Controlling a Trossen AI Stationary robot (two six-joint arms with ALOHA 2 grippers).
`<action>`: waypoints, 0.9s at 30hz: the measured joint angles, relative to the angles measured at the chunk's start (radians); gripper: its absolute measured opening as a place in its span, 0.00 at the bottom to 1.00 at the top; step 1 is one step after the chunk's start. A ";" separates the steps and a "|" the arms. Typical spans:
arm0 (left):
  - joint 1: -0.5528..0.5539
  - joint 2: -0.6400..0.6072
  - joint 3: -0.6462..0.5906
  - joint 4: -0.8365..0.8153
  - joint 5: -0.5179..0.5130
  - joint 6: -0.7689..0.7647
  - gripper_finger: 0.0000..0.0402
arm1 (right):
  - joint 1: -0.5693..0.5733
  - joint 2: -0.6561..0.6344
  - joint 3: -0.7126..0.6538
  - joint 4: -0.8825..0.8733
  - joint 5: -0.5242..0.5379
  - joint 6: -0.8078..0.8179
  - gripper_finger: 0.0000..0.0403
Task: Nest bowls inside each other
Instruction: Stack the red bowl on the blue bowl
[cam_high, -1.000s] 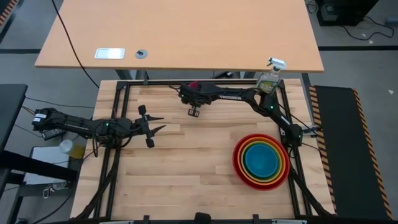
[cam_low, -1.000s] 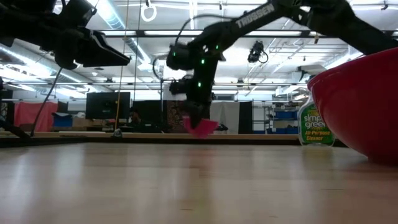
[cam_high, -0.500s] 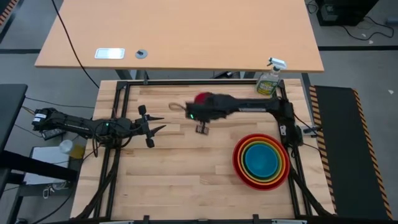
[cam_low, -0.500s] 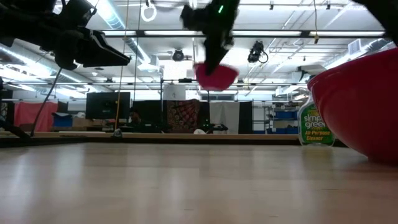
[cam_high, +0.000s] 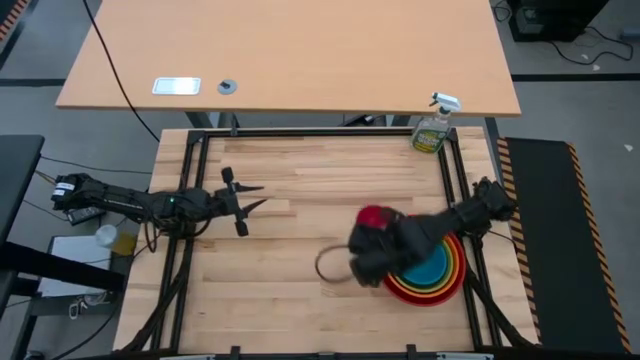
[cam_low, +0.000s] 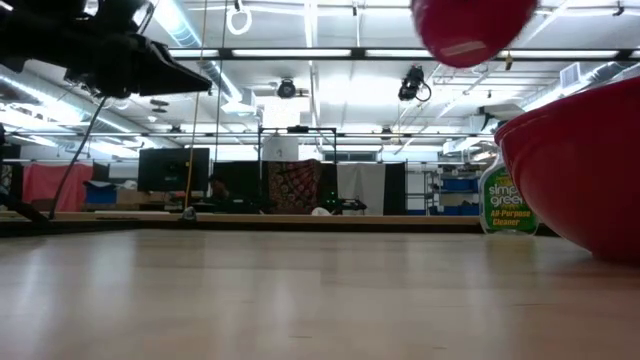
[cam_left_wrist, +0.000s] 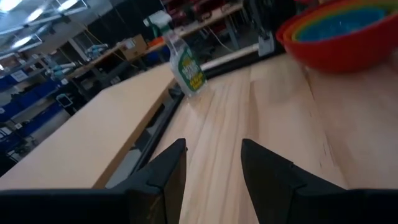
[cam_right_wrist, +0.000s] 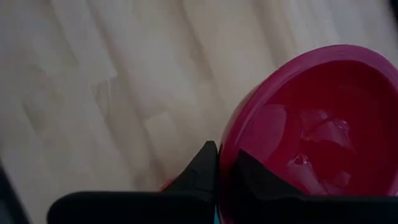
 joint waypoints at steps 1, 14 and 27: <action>0.000 0.000 0.000 0.016 0.000 0.000 0.39 | 0.025 0.001 -0.006 -0.004 -0.004 0.034 0.07; 0.000 0.000 0.000 0.186 0.124 -0.112 0.39 | 0.203 -0.003 -0.320 -0.004 -0.202 0.446 0.07; 0.000 0.001 0.009 0.187 0.124 -0.100 0.39 | 0.206 -0.132 -0.644 0.250 -0.283 0.519 0.08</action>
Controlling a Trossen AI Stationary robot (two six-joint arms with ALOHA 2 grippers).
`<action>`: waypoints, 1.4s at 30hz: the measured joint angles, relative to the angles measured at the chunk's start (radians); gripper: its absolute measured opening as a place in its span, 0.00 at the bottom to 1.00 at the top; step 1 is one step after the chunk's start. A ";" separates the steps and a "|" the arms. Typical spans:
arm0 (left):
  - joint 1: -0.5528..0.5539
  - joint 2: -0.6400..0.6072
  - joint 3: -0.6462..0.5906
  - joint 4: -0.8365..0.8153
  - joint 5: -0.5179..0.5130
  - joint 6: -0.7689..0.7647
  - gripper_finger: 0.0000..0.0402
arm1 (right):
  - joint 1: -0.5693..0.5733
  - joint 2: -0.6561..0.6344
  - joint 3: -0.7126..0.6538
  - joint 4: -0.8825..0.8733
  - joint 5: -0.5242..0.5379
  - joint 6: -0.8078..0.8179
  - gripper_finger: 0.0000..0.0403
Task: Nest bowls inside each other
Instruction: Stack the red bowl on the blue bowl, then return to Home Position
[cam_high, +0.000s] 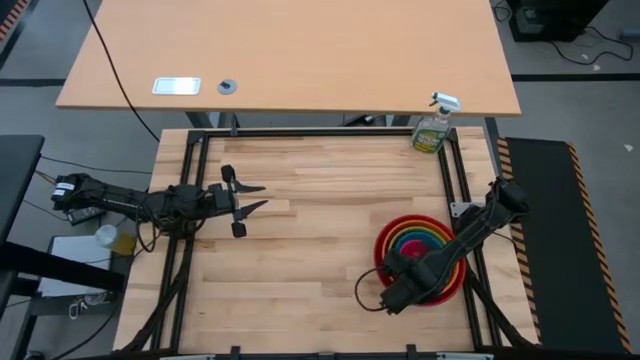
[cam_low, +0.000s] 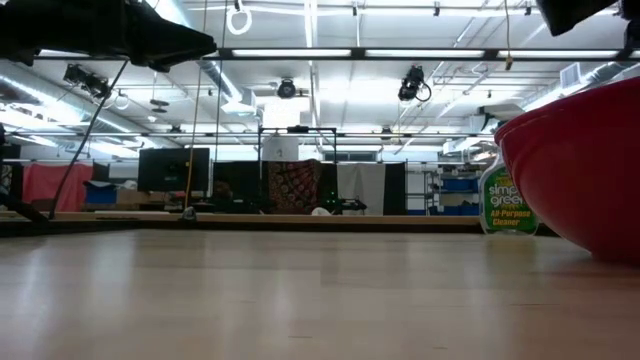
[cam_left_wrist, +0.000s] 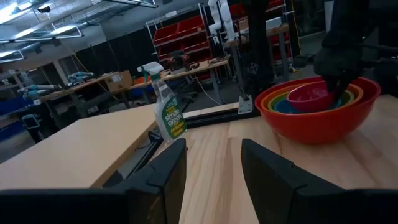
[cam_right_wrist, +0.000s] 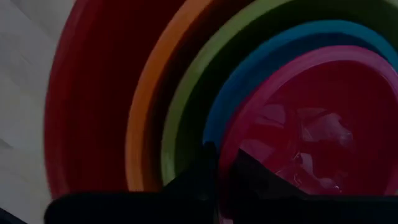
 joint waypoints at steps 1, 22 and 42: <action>0.000 0.000 0.000 0.000 0.000 0.000 0.39 | -0.003 -0.012 -0.015 0.012 0.000 0.000 0.08; 0.000 0.000 0.000 -0.021 0.000 0.000 0.39 | -0.042 -0.109 -0.028 0.044 -0.058 0.068 0.40; 0.000 0.000 0.000 -0.034 0.000 -0.008 0.39 | -0.057 -0.006 -0.058 -0.015 -0.121 0.059 0.40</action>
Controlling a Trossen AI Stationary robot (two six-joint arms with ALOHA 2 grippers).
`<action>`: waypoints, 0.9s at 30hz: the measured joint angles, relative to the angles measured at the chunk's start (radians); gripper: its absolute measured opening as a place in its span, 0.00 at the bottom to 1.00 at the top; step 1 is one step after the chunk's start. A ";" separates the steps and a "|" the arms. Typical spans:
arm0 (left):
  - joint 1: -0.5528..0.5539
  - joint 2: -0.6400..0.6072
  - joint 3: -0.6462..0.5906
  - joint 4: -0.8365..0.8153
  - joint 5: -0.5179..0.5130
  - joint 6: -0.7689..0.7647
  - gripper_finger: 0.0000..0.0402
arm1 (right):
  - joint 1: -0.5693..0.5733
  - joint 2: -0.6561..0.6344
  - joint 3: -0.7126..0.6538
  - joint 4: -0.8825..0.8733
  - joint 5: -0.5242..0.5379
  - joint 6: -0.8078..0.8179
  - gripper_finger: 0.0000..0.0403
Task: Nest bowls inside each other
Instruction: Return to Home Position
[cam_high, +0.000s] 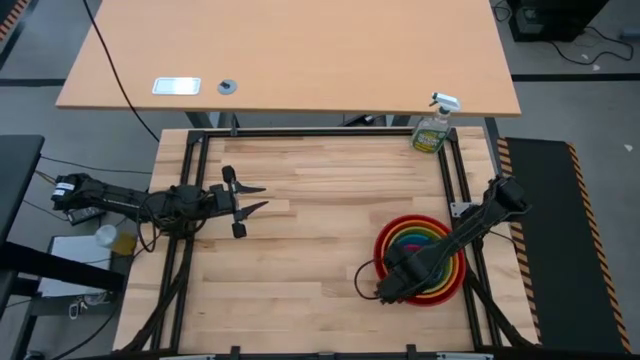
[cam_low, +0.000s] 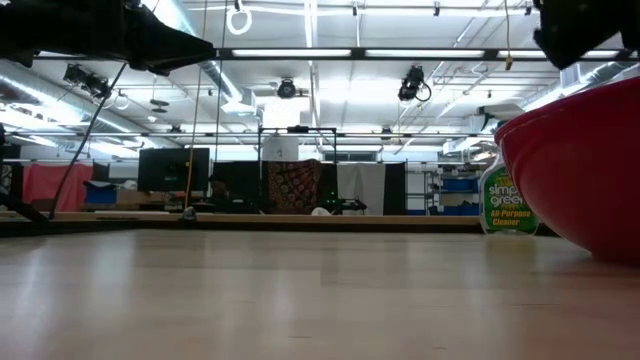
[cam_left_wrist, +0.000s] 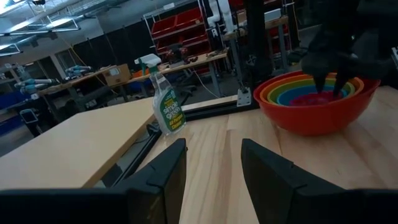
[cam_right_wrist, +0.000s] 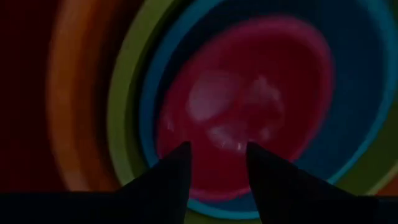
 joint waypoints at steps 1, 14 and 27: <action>0.000 0.000 0.000 0.000 0.000 -0.002 0.39 | -0.002 0.012 -0.001 -0.004 -0.018 -0.021 0.40; 0.000 0.000 0.000 -0.003 0.000 -0.013 0.39 | 0.039 -0.028 0.156 -0.122 0.346 -0.095 0.39; -0.003 -0.006 0.192 -0.353 0.152 -0.176 0.39 | -0.052 -0.372 -0.133 0.342 0.678 -0.505 0.28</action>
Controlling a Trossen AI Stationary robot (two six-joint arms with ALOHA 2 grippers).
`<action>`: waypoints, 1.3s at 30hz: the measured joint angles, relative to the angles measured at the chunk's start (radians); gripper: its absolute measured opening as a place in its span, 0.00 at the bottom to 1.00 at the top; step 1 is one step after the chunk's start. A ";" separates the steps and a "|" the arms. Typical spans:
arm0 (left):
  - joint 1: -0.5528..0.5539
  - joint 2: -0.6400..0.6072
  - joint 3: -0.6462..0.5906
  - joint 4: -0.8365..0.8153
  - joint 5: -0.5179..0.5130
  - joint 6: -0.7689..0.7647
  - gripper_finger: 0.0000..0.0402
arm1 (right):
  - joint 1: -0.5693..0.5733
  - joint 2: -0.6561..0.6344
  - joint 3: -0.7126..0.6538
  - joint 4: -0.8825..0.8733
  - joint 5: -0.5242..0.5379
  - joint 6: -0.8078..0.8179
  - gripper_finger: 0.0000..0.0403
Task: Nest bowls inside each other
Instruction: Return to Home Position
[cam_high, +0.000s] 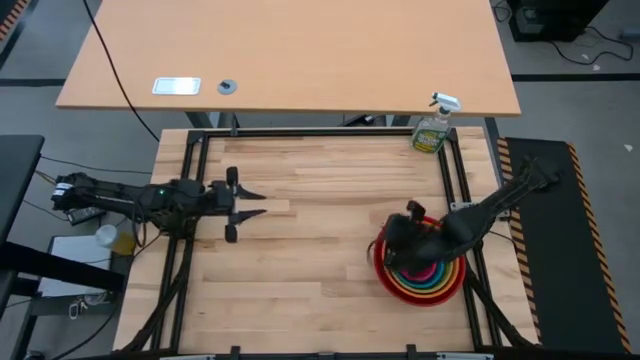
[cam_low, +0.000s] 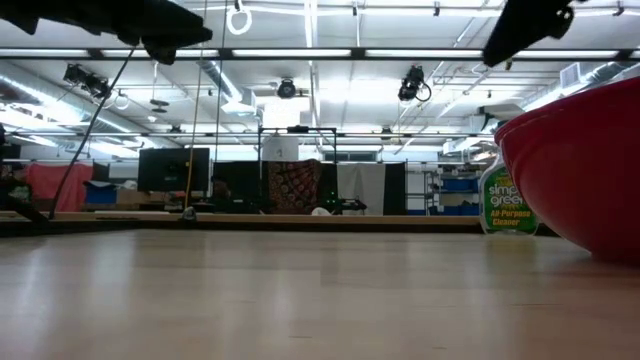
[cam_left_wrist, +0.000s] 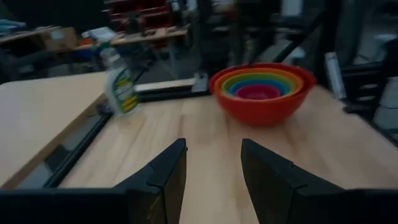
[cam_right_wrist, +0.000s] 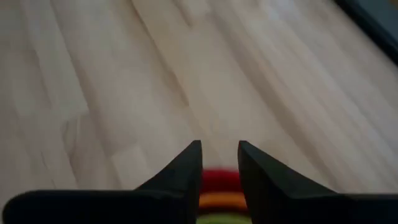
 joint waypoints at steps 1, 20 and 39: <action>-0.003 -0.008 -0.001 0.000 0.016 0.000 0.39 | -0.013 -0.051 -0.050 0.057 0.012 -0.041 0.27; -0.093 -0.257 -0.036 -0.098 -0.022 -0.091 0.39 | -0.299 -1.086 -0.689 0.578 -0.075 -0.576 0.19; -0.138 -0.441 -0.341 0.174 0.080 -0.120 0.39 | -0.322 -1.353 -0.940 0.879 -0.271 -0.681 0.19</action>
